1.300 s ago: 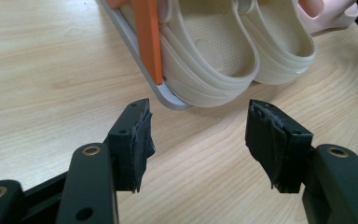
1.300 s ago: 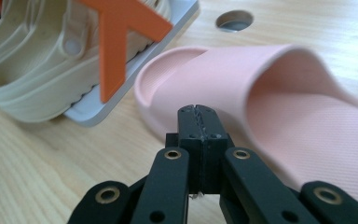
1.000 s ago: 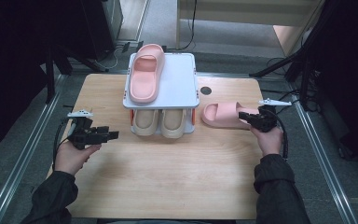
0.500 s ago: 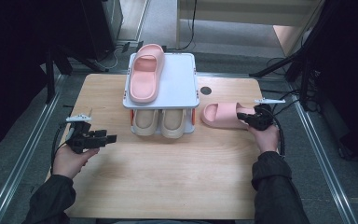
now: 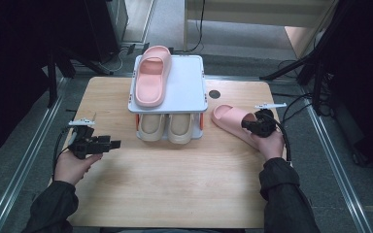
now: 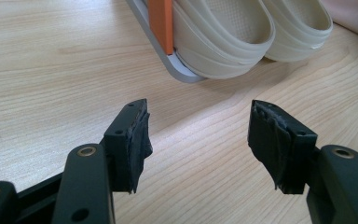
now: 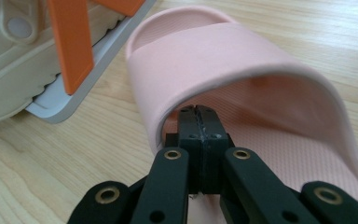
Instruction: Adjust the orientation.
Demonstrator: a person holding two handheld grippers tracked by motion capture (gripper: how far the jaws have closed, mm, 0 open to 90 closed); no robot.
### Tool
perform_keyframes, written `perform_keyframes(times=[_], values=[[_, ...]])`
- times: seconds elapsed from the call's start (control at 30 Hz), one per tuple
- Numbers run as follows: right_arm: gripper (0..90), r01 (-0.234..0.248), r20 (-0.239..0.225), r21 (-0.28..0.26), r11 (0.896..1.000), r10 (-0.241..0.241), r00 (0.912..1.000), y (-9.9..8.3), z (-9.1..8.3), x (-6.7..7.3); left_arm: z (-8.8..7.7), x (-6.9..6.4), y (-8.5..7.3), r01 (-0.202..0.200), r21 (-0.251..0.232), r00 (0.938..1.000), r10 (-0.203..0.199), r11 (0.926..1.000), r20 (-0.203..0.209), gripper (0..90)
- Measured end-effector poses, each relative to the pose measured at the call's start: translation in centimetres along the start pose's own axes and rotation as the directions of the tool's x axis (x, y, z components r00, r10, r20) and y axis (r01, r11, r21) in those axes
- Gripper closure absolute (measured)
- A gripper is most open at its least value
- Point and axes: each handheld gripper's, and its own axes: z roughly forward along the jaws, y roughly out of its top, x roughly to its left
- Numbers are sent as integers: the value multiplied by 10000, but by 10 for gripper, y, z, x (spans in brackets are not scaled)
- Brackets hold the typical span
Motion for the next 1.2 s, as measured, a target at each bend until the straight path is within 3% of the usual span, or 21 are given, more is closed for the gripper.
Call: perform_keyframes(times=[0.23,0.53,0.6,0.8,1.2], values=[[900,4,-59,163,9999,-3,10000,2,8,16,0,0,0,-28,-41,9999,27,10000,-105,386],[899,-659,-155,185,9977,662,9977,5,18,29,1,1,0,18,-19,9997,-18,10000,-263,386],[898,-693,5,202,9974,693,9976,6,20,32,1,1,0,27,-126,9995,-32,9999,-330,389],[896,-1043,-343,0,9945,1043,9940,7,24,34,1,2,1,39,-148,9994,-44,9999,-339,388],[838,-848,-423,-231,9961,838,9956,0,1,37,12,9,13,250,13,9996,-249,9997,-166,389]])
